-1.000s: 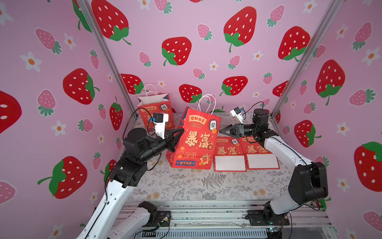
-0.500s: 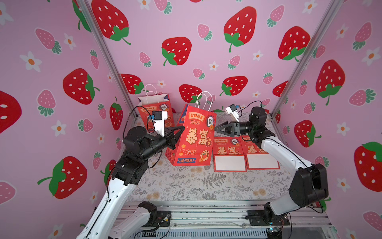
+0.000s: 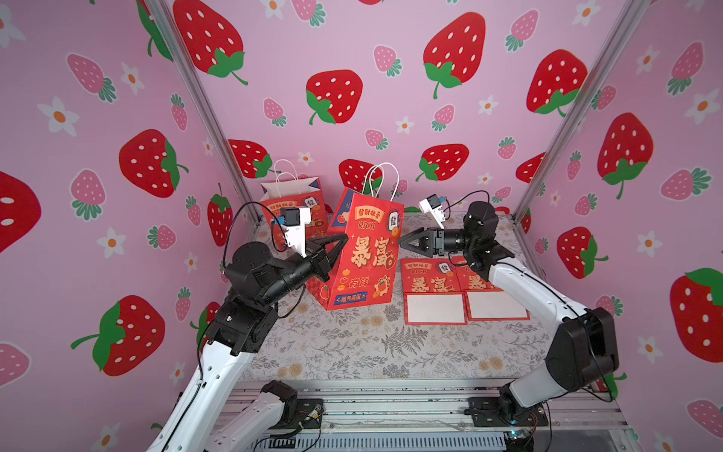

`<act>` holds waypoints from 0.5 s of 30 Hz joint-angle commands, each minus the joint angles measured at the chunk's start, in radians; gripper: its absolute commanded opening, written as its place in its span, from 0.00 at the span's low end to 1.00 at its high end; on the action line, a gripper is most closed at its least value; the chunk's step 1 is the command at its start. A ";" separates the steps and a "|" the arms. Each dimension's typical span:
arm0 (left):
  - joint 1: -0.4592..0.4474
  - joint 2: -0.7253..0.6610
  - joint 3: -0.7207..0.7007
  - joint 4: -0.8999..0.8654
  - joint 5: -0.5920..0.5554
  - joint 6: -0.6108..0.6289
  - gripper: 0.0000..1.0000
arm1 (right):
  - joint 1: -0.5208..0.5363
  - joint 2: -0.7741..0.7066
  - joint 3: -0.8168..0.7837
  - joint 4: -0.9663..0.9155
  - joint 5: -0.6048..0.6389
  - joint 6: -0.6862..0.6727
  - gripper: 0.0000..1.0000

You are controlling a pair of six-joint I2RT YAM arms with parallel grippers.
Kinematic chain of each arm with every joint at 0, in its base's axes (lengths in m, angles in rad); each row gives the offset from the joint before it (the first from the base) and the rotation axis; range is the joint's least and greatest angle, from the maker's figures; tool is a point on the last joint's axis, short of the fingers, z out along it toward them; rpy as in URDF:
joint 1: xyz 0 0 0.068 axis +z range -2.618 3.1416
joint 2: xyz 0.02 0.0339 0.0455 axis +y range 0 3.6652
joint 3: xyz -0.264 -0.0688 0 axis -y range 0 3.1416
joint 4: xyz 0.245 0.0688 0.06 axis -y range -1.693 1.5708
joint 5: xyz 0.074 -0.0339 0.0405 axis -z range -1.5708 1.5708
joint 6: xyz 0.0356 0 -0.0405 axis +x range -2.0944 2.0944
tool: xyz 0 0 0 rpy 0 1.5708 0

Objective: Put away the paper bag
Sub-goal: Press the paper bag.

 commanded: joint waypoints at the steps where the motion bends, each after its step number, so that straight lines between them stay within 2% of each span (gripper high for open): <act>1: 0.005 -0.030 0.020 0.022 -0.018 0.019 0.00 | -0.028 -0.010 0.004 -0.004 0.040 -0.006 0.72; 8: 0.005 -0.036 0.011 0.027 -0.029 0.020 0.00 | -0.039 -0.024 0.014 -0.118 0.094 -0.079 0.71; 15: 0.005 -0.015 -0.004 0.069 -0.002 -0.008 0.00 | 0.015 -0.012 0.032 -0.063 0.082 -0.060 0.71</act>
